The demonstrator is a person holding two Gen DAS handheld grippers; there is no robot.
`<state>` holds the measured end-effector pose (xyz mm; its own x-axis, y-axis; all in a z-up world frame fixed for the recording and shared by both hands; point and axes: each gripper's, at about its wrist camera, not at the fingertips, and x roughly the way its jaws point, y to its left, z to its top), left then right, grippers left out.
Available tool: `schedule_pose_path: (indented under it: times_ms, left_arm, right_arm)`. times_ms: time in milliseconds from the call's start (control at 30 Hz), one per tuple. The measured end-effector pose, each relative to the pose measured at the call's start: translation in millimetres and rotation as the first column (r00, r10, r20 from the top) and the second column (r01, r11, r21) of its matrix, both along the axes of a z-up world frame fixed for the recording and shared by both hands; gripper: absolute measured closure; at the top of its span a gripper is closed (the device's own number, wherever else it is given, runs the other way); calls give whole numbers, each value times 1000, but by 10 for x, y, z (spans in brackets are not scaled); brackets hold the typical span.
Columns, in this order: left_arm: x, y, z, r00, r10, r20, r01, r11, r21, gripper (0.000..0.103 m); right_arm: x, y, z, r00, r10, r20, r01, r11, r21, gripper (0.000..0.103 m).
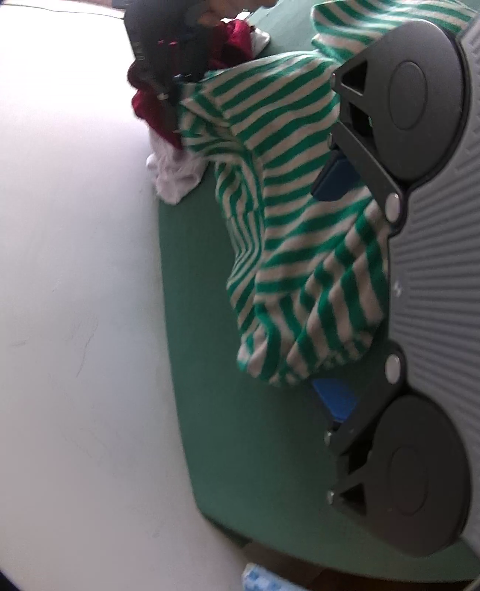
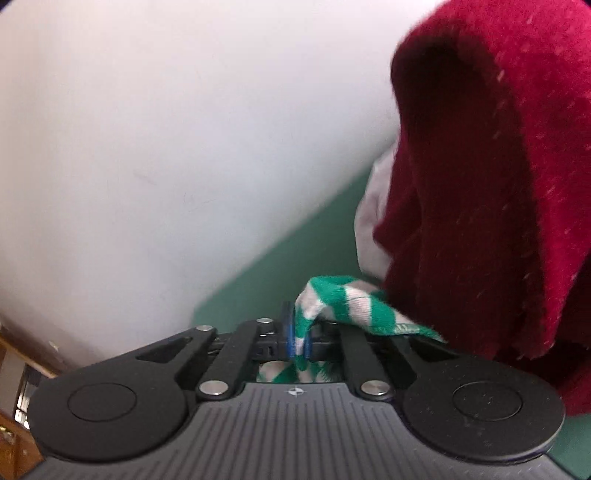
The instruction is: Fold clothes
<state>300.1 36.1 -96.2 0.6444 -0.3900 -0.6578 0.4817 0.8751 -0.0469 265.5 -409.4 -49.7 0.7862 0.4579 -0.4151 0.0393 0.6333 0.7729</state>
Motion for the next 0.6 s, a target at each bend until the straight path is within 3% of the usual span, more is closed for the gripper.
schedule_pose_path:
  times_ms: [100,233,400,533,600]
  left_arm:
    - [-36,-70,-60,1000,-21,-1,21,1000,23,1]
    - [-77,-129,-101,999,-41,2,41,998,43,1]
    - [-71,-107,-125,999,-43,-4,43,998,42,1]
    - [-33,29,-104,1000,-17,12,17,1000,16,1]
    - [62,152,-109,1000,-1,-7,0,1000,-24,1]
  right_arm:
    - [-85,-128,-36,998,-61,30,56,988,145,99]
    - [-120,-261,-233,995,-93,-20,95,946,309,98]
    - [-396,-342,-218,994,-101,-39,107,966,237,91]
    - [-670,-393,-151,995,-76,-58,84,982,166,58]
    - [-827,-381,-69,998,-48,-51,53,994,100,51]
